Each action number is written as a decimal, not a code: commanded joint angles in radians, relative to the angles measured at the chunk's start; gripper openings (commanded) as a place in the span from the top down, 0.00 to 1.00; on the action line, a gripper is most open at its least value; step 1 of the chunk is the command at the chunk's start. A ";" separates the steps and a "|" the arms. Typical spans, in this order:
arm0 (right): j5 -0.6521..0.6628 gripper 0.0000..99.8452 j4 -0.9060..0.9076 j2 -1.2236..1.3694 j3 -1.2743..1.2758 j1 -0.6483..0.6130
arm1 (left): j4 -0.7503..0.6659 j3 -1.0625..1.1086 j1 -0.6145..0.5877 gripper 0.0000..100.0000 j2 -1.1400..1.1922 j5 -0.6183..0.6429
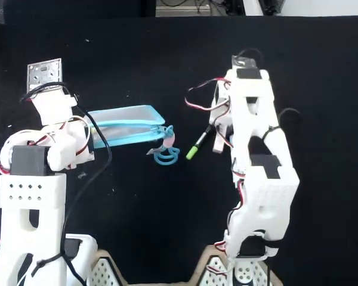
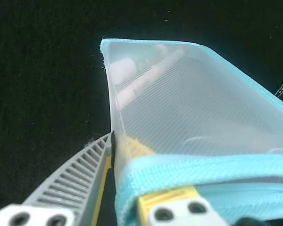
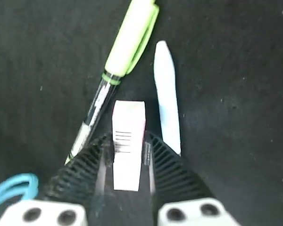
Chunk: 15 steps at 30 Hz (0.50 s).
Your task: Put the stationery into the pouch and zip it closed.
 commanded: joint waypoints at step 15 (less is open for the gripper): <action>0.756 0.98 0.132 0.157 -0.298 0.408 | -0.014 0.001 -0.002 0.97 0.002 -0.015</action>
